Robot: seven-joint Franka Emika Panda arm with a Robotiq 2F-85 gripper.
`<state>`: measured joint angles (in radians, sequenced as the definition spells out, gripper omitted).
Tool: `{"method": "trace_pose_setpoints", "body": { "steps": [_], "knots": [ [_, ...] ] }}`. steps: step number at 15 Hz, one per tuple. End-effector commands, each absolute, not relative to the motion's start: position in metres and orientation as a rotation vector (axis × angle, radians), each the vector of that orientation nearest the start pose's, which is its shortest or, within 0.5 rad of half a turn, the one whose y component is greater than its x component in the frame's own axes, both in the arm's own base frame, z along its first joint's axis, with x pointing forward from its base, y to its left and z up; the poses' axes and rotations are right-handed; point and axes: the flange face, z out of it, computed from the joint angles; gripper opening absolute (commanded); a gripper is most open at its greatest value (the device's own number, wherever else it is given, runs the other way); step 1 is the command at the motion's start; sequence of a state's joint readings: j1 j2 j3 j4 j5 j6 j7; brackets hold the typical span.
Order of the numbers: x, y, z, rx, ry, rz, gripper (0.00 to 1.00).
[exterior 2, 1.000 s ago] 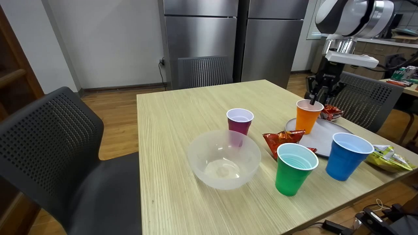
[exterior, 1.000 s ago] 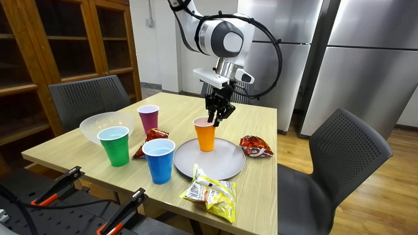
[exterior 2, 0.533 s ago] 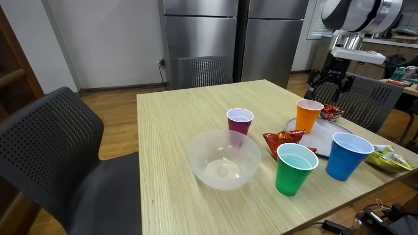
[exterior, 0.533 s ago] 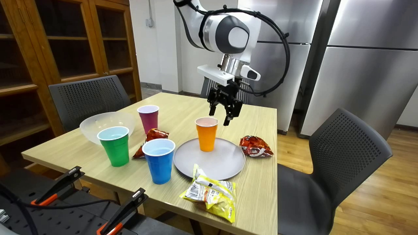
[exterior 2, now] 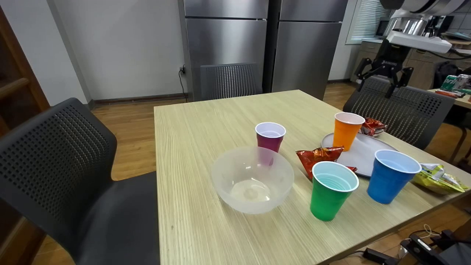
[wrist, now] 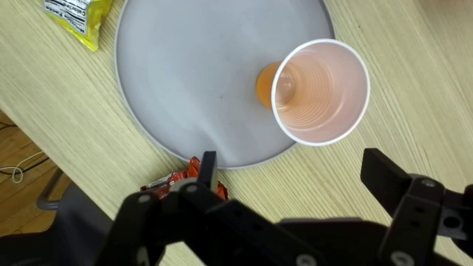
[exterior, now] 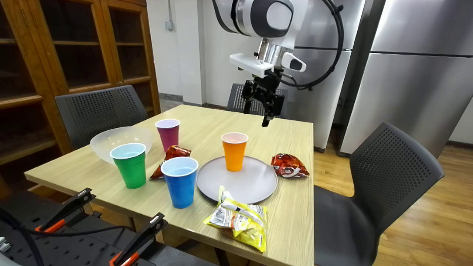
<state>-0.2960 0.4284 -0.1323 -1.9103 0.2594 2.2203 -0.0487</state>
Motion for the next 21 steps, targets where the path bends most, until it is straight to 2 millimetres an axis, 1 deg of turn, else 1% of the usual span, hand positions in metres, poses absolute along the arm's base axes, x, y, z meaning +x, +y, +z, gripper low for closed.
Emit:
{"method": "trace_pose_setpoints", "body": {
  "steps": [1, 5, 8, 11, 14, 21],
  "knots": [
    [0.553, -0.253, 0.290, -2.821, 0.817, 0.083, 1.00],
    [0.557, -0.273, 0.297, -2.774, 0.912, 0.035, 1.00],
    [0.562, -0.291, 0.295, -2.720, 1.006, 0.018, 1.00],
    [0.569, -0.304, 0.291, -2.683, 1.066, -0.005, 1.00],
    [0.582, -0.315, 0.279, -2.648, 1.119, -0.014, 1.00],
    [0.623, -0.338, 0.236, -2.574, 1.245, -0.026, 1.00]
  ]
}}
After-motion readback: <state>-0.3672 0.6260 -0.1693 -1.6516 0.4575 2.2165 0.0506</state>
